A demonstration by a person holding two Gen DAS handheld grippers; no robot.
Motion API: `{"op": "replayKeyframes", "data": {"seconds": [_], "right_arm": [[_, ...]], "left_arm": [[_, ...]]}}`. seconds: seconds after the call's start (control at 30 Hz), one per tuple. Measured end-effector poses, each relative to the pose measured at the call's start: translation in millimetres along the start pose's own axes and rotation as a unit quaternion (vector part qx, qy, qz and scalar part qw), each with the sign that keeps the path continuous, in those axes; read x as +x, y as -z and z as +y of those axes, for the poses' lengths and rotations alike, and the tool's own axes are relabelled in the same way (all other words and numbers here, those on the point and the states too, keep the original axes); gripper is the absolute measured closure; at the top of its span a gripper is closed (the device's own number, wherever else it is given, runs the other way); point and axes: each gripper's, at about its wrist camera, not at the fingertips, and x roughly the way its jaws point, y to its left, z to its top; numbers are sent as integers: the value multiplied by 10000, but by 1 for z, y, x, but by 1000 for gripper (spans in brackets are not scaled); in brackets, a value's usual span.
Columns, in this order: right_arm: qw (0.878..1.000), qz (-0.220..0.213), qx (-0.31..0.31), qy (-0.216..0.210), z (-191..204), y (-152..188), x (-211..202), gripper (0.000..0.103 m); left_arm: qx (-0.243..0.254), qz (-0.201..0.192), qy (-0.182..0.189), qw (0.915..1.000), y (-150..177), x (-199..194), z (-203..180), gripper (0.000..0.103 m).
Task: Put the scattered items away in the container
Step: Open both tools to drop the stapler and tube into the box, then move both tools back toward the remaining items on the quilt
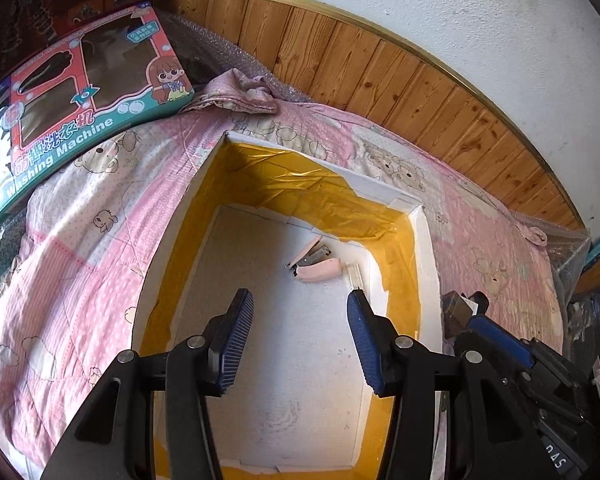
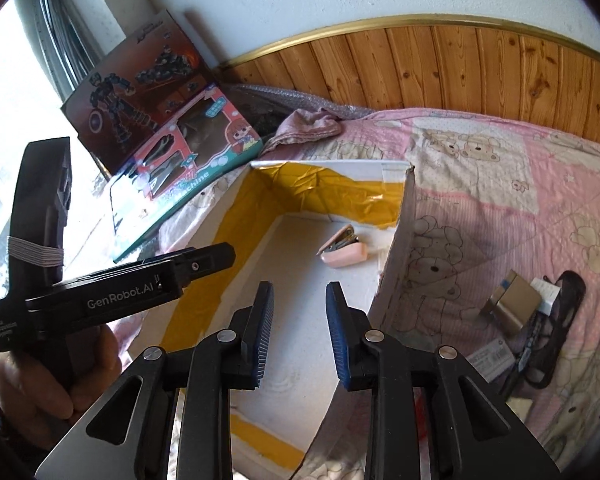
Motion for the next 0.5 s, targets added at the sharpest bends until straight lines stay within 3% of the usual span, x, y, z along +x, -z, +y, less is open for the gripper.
{"op": "replayKeyframes", "data": {"seconds": [0.5], "right_arm": [[9988, -287, 239, -329, 22, 63, -67, 74]], "left_arm": [[386, -317, 117, 9987, 74, -79, -46, 53]]}}
